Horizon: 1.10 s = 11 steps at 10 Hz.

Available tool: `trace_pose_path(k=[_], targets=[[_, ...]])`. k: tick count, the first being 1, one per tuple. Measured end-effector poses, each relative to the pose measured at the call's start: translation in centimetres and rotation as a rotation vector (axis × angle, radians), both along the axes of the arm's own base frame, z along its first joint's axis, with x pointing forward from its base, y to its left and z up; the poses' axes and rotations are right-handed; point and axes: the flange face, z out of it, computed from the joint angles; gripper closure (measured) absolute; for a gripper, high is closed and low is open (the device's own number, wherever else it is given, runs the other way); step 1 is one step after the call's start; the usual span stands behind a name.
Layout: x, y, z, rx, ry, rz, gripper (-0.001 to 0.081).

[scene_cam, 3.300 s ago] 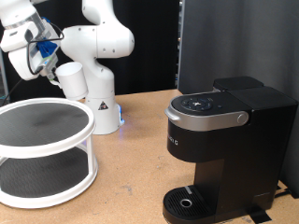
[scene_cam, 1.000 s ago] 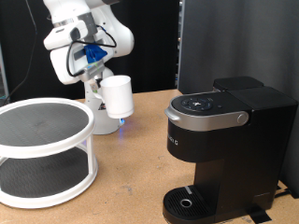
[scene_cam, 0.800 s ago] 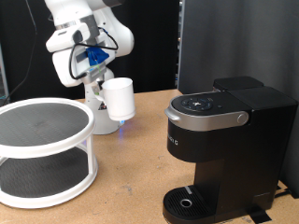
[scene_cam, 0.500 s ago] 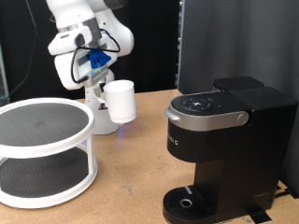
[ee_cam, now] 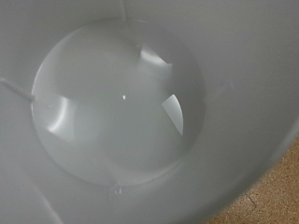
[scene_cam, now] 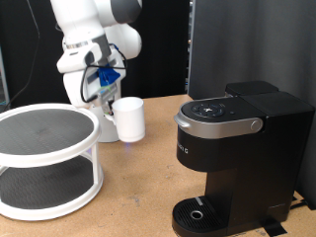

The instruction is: Make a cup of coffee with the keurig machine

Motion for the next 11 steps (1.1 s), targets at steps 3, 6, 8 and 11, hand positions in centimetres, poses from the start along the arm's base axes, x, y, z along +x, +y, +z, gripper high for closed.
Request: trace_pose_path(k=[3, 6, 8, 11], targets=[[0.6, 0.5, -3.4, -0.039, -0.008, -0.014, 0.0739], [1.8, 0.9, -6.6, -0.058, 0.000, -0.037, 0.0739], [2.3, 1.1, -8.7, -0.067, 0.000, -0.042, 0.0739], [2.7, 1.0, -11.5, -0.077, 0.004, -0.043, 0.0739]])
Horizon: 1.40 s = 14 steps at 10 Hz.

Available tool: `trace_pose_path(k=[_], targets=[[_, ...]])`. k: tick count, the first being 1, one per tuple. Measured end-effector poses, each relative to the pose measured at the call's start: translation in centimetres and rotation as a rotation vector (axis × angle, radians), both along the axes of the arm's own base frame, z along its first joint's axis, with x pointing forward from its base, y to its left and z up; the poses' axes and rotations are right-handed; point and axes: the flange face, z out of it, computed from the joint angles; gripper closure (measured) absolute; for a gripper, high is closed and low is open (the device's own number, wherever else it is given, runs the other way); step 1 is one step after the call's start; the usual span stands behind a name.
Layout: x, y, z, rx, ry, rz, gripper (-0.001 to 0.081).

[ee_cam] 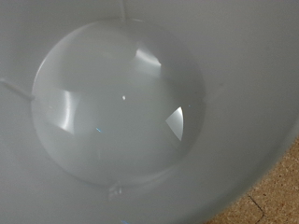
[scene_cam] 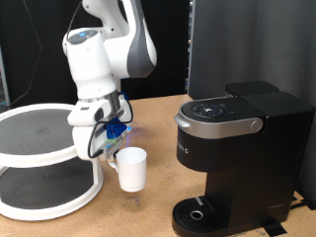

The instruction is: Make a cup of coffee with the keurig machine

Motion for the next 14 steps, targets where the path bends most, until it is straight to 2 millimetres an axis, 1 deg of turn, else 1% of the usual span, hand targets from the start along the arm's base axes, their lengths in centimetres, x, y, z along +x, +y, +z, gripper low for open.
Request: trace_pose_path(k=[3, 9, 11, 14], targets=[[0.0, -0.4, -1.8, 0.007, 0.011, -0.002, 0.0739], [0.2, -0.3, -2.1, 0.011, 0.007, -0.014, 0.0739], [0.7, 0.5, -2.4, 0.010, -0.002, -0.028, 0.0739], [1.5, 2.2, -2.9, 0.019, -0.007, -0.028, 0.0739]])
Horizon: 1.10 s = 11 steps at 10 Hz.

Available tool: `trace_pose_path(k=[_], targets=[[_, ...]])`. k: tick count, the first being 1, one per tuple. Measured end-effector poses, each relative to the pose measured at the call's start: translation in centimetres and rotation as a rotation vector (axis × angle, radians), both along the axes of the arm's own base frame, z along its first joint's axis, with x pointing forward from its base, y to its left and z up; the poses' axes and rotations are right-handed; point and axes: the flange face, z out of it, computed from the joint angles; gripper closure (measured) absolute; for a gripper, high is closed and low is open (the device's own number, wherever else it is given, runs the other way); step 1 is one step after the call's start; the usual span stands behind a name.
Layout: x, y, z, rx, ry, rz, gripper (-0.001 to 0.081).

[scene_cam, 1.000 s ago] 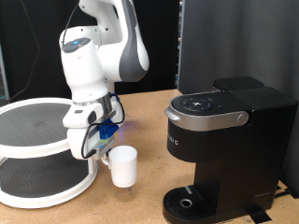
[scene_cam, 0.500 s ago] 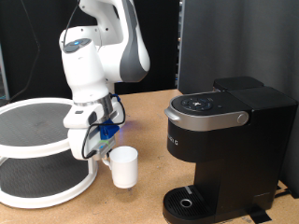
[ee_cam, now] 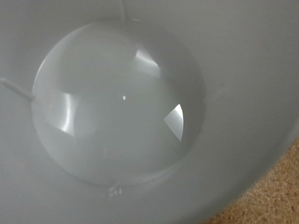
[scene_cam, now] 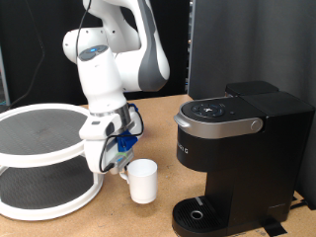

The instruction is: Make a cup of coffee with the keurig machine

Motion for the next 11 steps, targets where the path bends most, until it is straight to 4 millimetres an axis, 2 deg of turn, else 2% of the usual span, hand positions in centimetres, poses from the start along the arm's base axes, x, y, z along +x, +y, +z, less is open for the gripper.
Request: trace_pose_path(k=[7, 11], targets=[[1.0, 3.5, -0.7, -0.003, -0.028, 0.022, 0.0739], [2.1, 4.7, -1.1, -0.002, -0.029, 0.036, 0.0739]])
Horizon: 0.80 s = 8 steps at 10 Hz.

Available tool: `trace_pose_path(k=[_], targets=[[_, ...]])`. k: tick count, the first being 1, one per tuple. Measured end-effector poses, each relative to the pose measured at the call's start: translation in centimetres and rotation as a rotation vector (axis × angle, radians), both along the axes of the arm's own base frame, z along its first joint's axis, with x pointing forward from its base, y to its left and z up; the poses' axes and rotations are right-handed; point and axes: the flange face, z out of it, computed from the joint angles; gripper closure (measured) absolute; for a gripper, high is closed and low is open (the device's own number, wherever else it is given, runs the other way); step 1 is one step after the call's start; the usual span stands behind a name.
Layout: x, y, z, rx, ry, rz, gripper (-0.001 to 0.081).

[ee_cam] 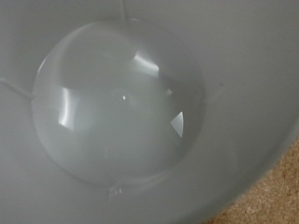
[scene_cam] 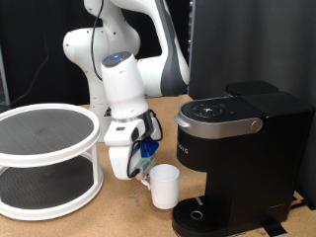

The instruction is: Make a cup of coffee with the keurig machine

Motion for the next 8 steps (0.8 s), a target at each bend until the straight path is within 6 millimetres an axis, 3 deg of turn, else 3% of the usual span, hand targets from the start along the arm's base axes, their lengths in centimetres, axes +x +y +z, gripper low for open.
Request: trace_pose_path(k=[8], targets=[[2.2, 2.6, 0.7, 0.034, -0.032, -0.003, 0.0739]])
